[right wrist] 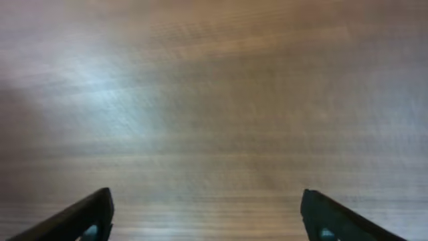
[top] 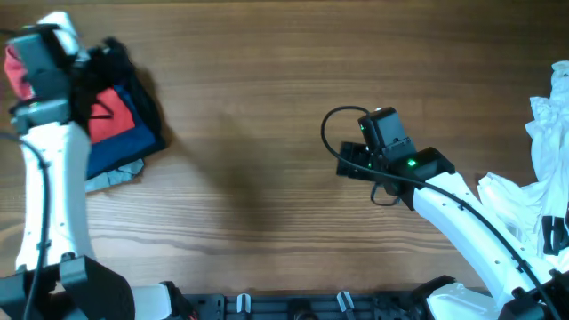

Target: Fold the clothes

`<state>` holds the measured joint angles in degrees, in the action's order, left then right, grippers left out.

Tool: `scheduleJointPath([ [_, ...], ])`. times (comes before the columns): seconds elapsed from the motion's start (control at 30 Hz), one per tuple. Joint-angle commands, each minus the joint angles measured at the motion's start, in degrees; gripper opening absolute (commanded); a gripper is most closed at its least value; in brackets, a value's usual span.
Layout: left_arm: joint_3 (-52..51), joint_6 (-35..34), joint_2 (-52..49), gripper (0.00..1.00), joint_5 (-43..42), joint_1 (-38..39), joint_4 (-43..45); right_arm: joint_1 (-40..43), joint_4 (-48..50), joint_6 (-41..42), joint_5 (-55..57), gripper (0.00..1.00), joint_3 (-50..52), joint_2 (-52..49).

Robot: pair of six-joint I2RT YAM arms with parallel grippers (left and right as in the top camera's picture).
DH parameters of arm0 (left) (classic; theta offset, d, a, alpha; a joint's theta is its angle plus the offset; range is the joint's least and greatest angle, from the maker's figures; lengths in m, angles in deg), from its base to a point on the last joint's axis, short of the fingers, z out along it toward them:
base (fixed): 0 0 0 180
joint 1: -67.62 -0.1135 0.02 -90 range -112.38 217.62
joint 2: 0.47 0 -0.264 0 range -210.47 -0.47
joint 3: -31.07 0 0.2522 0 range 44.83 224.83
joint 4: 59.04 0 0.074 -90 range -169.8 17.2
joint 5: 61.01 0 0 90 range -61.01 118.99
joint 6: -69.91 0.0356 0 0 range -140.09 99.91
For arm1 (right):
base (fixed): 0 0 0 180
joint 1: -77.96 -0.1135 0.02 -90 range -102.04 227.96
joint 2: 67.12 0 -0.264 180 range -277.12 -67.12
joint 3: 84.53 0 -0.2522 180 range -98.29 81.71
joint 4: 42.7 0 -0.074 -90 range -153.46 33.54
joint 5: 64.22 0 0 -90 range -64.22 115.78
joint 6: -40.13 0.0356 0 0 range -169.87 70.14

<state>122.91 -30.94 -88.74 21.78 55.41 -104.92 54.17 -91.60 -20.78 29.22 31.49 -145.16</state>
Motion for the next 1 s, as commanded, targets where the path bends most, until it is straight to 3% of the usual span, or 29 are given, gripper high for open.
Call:
scheduleJointPath([
  [0.0,0.3,-0.1,0.2,1.00,-1.3,8.9,-5.4,0.3,5.0,-5.5,-0.5,0.92,-0.8,0.7],
  [0.13,0.3,-0.1,0.2,1.00,-1.3,16.2,-10.6,0.3,12.7,-12.2,-0.5,0.97,-1.4,0.7],
  [0.27,0.3,-0.1,0.2,1.00,-1.3,19.1,-14.4,0.3,14.8,-13.9,-0.5,1.00,-3.0,0.7],
  [0.4,0.3,-0.1,1.2,1.00,-1.3,19.5,-21.7,0.3,10.4,-13.6,-0.5,1.00,-4.1,2.4],
  [0.5,0.2,0.1,4.1,1.00,0.1,19.5,-24.4,0.3,6.1,-8.7,-0.2,1.00,-4.2,7.0],
  [0.77,-4.3,1.2,20.7,1.00,2.0,21.8,-24.2,0.2,1.0,-4.6,4.7,1.00,-4.1,24.8],
  [0.97,-17.0,-2.7,39.5,1.00,8.7,27.5,-20.8,0.2,-5.6,-6.7,9.0,1.00,-3.0,38.1],
])
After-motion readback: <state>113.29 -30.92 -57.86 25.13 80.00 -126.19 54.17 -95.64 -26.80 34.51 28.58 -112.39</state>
